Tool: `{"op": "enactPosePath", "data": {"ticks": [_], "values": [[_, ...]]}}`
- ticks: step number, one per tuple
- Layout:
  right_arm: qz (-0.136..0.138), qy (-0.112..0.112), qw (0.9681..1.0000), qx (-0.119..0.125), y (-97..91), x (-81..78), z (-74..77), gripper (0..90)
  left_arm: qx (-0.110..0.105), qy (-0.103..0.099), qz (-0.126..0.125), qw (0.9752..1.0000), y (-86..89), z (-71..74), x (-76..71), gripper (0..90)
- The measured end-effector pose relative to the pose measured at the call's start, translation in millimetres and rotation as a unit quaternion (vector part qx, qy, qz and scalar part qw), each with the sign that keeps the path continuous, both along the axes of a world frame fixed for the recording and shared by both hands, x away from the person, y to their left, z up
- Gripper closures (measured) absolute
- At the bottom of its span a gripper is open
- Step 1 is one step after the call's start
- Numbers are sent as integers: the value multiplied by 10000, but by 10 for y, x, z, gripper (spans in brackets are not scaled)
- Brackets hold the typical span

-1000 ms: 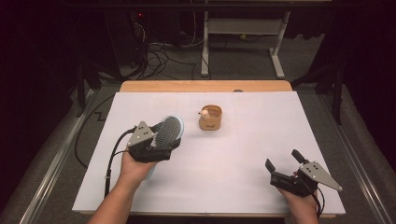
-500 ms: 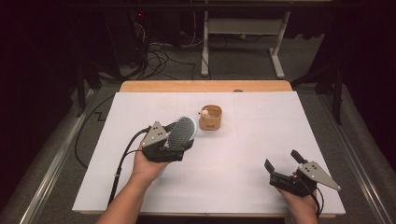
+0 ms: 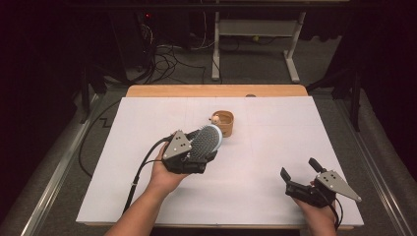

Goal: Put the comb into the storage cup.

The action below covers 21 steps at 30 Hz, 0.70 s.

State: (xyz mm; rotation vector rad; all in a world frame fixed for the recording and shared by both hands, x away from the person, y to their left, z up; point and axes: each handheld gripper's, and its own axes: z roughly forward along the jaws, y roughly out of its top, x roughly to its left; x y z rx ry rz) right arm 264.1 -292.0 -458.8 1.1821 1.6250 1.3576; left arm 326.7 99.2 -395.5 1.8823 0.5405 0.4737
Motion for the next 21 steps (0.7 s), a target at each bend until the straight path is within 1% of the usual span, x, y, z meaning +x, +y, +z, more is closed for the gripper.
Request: {"op": "enactPosePath", "data": {"ticks": [4,7,8,13,14,17,18,21], "values": [[1,24,10000,3,16,6,-5,5,26,33,-45,10000,-18,-26,-23,202],[6,46,10000,-22,29,12,-11,5,-20,61,-71,10000,-8,-25,-30,202],[4,44,10000,-29,32,16,-14,5,-3,45,-80,10000,-3,-21,-34,202],[-45,110,9999,-75,69,38,-19,5,-78,47,-77,9999,34,-3,-49,202],[-21,102,9999,-117,73,43,-16,5,-87,55,-71,9999,37,-3,-51,202],[15,138,9998,-124,92,47,-7,5,-118,79,-49,9999,38,-16,-55,202],[6,149,9998,-162,96,48,-8,4,-114,95,-49,9999,37,-21,-54,202],[6,179,9997,-161,99,53,-9,4,-110,123,-57,9998,17,-38,-55,202]]}}
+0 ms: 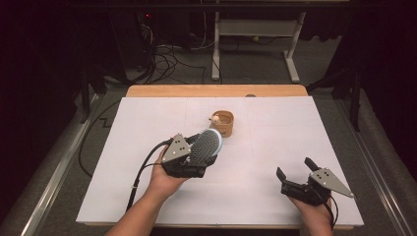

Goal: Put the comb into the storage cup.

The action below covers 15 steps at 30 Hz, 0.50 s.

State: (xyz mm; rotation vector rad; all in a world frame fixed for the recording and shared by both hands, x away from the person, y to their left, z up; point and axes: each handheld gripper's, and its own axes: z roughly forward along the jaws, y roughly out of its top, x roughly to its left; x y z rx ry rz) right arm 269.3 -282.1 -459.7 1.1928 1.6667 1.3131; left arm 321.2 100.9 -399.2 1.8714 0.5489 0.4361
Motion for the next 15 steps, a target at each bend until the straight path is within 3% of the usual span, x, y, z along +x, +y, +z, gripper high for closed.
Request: {"op": "enactPosePath", "data": {"ticks": [15], "values": [[180,53,9998,49,116,38,105,3,-130,7,29,9999,62,52,-25,202]]}}
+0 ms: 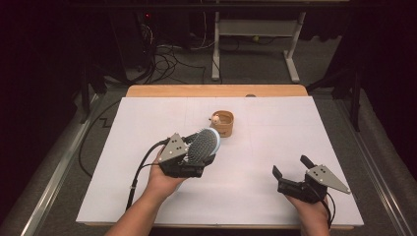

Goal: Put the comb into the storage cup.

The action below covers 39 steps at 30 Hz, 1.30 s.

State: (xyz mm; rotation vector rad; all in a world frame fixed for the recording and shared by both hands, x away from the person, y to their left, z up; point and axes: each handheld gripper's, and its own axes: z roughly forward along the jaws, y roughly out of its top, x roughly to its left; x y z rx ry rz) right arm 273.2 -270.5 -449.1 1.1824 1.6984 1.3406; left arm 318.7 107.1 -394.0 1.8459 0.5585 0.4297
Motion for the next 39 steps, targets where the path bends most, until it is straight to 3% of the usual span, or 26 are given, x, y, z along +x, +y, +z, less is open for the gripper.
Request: {"op": "enactPosePath", "data": {"ticks": [7,14,26,31,39], "values": [[202,-93,9997,-118,212,128,142,3,-26,-17,8,10000,15,18,-3,202],[555,-69,9980,-305,534,356,240,3,17,-28,66,10000,53,16,6,202],[819,-25,9962,-294,896,573,227,3,69,-58,57,9999,23,0,-10,202],[883,2,9956,-311,953,578,216,3,62,-89,59,9999,13,6,-33,202],[1140,92,9933,-131,917,412,191,4,165,-128,88,9997,-52,-26,-96,202]]}}
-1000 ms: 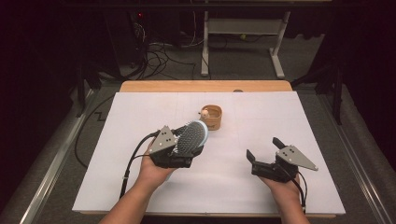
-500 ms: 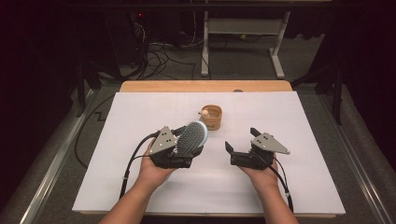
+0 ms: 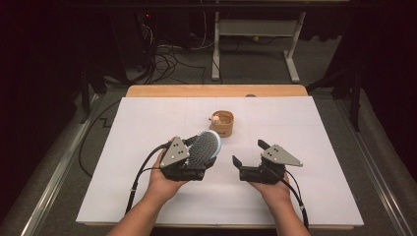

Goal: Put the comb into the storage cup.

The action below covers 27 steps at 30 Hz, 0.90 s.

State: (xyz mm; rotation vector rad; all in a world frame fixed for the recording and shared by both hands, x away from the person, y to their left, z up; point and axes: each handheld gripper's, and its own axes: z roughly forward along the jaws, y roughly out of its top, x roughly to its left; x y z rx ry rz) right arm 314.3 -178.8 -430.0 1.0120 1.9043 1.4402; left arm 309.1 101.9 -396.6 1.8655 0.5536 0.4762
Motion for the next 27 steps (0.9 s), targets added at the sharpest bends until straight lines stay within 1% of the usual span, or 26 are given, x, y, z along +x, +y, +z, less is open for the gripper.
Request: {"op": "enactPosePath", "data": {"ticks": [4,8,11,13,20,23,27], "values": [[45,14,9999,151,-24,-51,38,4,8,-16,11,10000,-14,3,-28,202],[123,83,9995,293,-19,-58,55,4,36,-21,50,10000,-18,2,-38,202],[180,117,9992,325,2,-63,66,5,46,-28,61,10000,-16,-4,-30,202],[225,108,9990,362,15,-71,87,6,45,-19,66,10000,-14,-7,-25,201],[321,-42,9986,423,37,-121,198,9,98,-66,50,9999,-35,-20,-38,202],[323,-36,9986,426,34,-123,200,9,103,-66,35,9999,-50,-28,-43,202],[375,-46,9980,507,40,-137,234,17,152,-89,38,9998,-70,-39,-52,202]]}}
